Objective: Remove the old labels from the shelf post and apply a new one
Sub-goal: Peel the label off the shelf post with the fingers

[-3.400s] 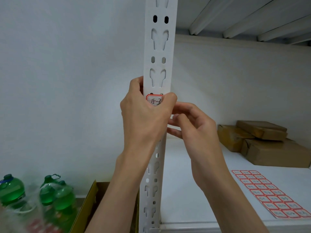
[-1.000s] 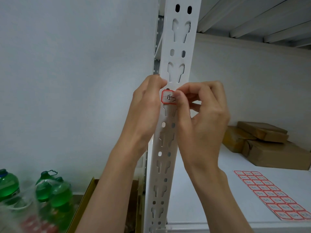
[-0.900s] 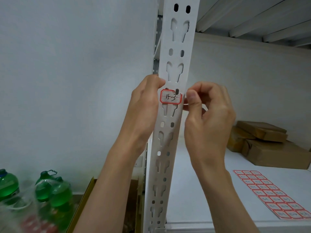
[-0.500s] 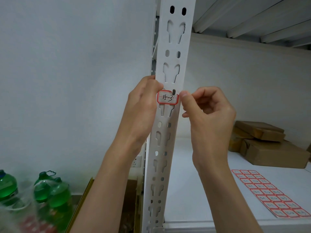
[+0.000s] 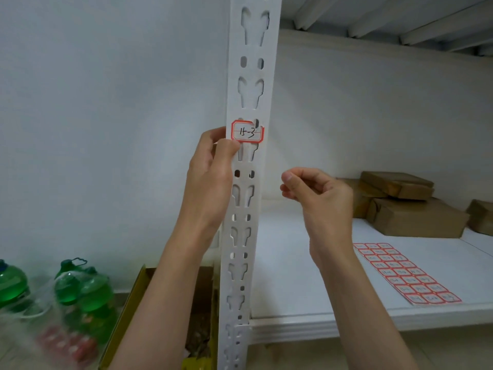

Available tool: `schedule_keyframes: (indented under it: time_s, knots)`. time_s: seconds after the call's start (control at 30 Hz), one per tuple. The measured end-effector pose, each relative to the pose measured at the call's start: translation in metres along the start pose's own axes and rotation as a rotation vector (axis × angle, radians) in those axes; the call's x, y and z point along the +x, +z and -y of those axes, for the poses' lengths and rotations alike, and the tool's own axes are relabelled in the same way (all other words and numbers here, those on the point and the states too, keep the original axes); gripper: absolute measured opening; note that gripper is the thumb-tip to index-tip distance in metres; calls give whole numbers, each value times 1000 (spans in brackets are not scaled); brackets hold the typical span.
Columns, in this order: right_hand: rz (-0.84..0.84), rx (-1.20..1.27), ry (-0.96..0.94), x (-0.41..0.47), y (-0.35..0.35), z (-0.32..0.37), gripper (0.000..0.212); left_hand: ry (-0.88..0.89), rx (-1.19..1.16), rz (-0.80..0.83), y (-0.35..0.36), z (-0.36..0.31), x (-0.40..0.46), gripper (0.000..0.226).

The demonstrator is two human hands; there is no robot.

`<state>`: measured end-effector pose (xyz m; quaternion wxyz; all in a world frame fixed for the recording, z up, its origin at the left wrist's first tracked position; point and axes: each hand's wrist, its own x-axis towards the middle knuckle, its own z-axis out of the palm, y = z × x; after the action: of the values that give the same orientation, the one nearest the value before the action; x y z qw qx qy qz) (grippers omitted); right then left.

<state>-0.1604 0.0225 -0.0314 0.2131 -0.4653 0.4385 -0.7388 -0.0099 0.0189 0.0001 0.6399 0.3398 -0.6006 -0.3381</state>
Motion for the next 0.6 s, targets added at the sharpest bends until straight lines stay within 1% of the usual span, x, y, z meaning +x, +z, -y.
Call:
schedule_keyframes:
  time_s: [0.1,0.27,0.37,0.47,0.53,0.6]
  knots:
    - [38,-65,87,-2,-13,-22,13,-18,-14,-6,3,2,-4,24]
    - [61,-71,278,-8,-36,-52,10,-16,-28,37,5,8,-10,18]
    - [87,-108,345,-6,-41,-61,6,-19,-32,55,6,12,-13,26]
    - [103,-161,375,-4,-44,-69,5,-21,-36,68,5,14,-14,24]
    - [104,-200,384,-3,-47,-75,5,-11,-44,82,4,15,-14,29]
    - [113,-262,394,-1,-49,-80,6,8,-41,108,4,17,-15,40]
